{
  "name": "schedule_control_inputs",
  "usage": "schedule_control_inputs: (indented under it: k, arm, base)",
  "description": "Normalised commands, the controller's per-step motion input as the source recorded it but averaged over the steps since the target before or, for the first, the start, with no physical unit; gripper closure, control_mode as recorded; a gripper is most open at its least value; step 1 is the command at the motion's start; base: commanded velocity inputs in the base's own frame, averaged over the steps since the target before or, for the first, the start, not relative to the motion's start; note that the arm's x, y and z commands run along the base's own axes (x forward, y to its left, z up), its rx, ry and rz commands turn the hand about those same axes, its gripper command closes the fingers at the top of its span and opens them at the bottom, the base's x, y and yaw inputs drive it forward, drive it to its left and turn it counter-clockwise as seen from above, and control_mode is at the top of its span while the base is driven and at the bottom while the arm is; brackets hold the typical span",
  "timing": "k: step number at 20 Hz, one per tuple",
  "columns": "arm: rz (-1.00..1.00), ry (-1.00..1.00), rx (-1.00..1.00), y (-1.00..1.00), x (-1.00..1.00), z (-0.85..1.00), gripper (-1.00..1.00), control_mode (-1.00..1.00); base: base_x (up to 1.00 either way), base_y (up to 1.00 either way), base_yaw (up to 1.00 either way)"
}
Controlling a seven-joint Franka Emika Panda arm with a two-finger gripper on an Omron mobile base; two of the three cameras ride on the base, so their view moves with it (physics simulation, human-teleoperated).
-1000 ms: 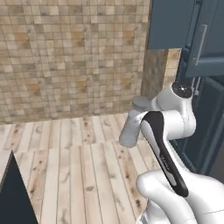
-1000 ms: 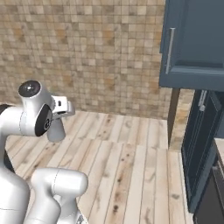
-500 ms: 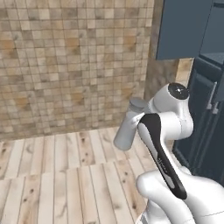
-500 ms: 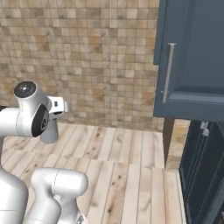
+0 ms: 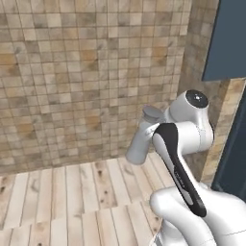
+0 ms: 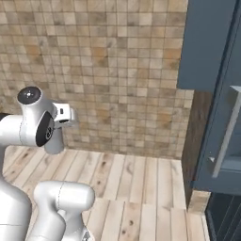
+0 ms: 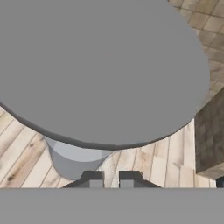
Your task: There is a tray on the dining counter. Grab the cup, mug, and pitcher and place them on the tray. The pitcher may be placed next to the tray if it cannot fit the tray.
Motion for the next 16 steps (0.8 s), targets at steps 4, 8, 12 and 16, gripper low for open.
schedule_control_inputs:
  k: [4, 8, 12, 16]
  arm:
    - [0.00, 0.00, 0.00, 0.00, 0.00, 0.00, 1.00, 1.00]
    - [0.00, 0.00, 0.00, 0.00, 0.00, 0.00, 1.00, 1.00]
    - [0.00, 0.00, 0.00, 0.00, 0.00, 0.00, 1.00, 1.00]
    - [0.00, 0.00, 0.00, 0.00, 0.00, 0.00, 1.00, 1.00]
  base:
    - [0.76, 0.52, 0.04]
    - [0.84, 0.39, 0.03]
    - [0.77, 0.40, 0.18]
    - [0.52, 0.32, 0.44]
